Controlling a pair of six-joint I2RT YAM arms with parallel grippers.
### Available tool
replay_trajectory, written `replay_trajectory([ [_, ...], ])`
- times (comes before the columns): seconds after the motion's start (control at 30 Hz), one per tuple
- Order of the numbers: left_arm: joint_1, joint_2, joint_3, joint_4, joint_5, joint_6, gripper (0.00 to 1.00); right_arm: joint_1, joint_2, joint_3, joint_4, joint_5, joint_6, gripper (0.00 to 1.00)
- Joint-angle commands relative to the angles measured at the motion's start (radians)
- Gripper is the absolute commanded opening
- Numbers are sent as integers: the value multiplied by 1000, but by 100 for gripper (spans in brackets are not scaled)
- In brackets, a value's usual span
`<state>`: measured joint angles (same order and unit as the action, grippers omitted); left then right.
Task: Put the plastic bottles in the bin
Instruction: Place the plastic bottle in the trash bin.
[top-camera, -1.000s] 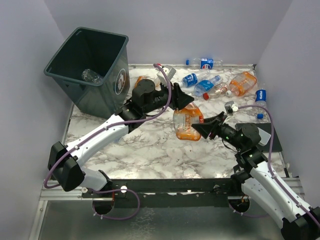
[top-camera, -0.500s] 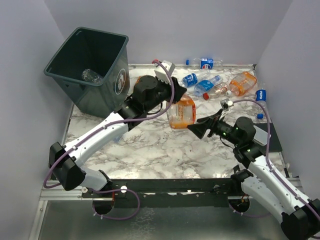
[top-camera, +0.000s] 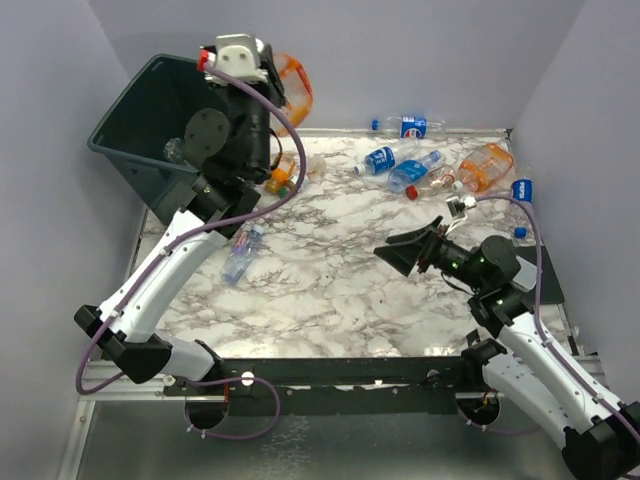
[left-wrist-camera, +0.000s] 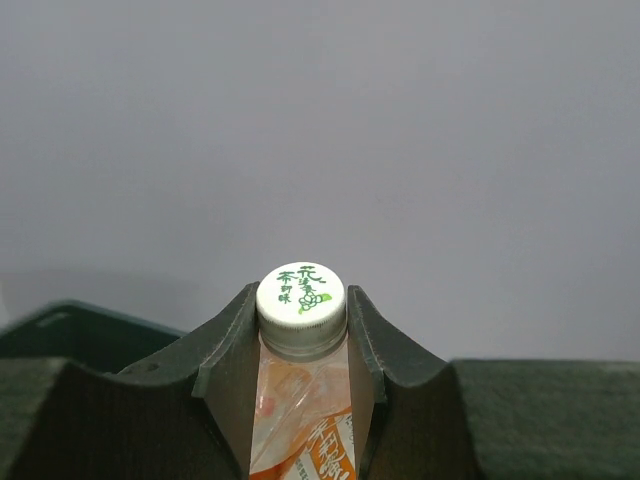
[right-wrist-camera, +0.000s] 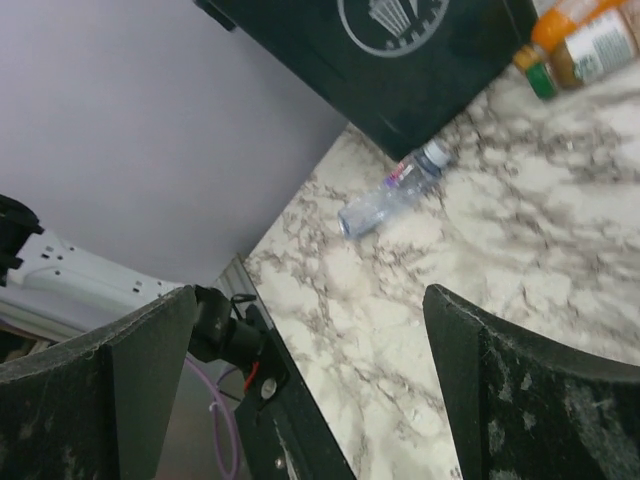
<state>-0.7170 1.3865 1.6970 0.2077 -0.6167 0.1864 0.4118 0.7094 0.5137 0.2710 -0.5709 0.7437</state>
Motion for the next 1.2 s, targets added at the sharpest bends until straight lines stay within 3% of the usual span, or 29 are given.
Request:
replay_trajectory([
  [0.0,130,20,19,240,-110,137,0,5,2,-170,112,16,90,99],
  [0.23,319,88,-83,593,-106,264,0,4,-17,-323,161,25,136,98],
  [0.4,386,117,-209,743,4,253,0,5,-53,-329,80,70,115,98],
  [0.6,411,219,-195,630,-151,197,0,5,-109,-337,2,152,111,98],
  [0.7,434,256,-126,401,-174,59,0,5,-101,-323,-37,139,90,98],
  [0.73,440,266,-100,337,-167,29,5,5,-93,-317,-47,134,84,98],
  [0.77,442,272,-84,297,-164,14,17,5,-83,-313,-57,132,79,98],
  [0.83,442,274,-70,259,-164,-4,62,5,-62,-297,-76,127,66,99],
  [0.9,442,268,-49,240,-170,-10,92,5,-46,-283,-83,127,54,99],
  [0.93,442,265,-30,223,-166,-13,99,5,-38,-276,-83,127,49,99],
  [1.17,422,196,61,153,-106,-62,99,5,10,-229,-75,155,24,100],
])
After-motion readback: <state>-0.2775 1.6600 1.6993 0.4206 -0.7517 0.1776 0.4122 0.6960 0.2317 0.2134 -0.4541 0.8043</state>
